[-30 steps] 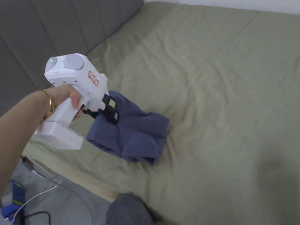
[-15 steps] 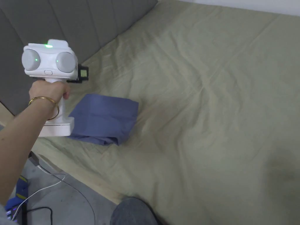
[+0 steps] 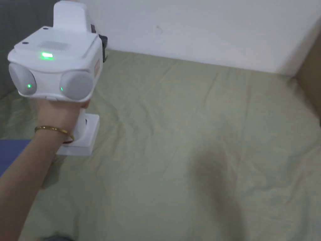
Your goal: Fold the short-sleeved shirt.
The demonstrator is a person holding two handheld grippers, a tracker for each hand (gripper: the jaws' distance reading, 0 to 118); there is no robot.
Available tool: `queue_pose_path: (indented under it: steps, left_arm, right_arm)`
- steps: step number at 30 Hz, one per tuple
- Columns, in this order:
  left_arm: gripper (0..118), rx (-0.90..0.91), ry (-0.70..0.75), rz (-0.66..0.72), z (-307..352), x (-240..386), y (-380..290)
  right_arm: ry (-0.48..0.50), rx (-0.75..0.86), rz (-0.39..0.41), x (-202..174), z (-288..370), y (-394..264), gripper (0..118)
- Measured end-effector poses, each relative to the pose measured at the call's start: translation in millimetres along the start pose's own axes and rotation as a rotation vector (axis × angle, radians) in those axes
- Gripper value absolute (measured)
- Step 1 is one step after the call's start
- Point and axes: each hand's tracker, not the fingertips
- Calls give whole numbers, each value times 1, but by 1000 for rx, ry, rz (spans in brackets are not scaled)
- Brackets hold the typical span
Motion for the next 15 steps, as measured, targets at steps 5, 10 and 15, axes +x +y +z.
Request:
queue_pose_path:
  steps: [5, 10, 15]
  left_arm:
    - [0, -1, -118, -26, 30, 66, -19]
    - [0, -44, -153, -29, 51, 102, -55]
    - [0, -125, -188, -16, 66, 114, -93]
  right_arm:
    - [-34, 30, -20, 2, 1, 5, 0]
    - [-69, 16, -20, 50, 10, 10, 0]
    - [-68, -14, -14, 59, -2, -40, 0]
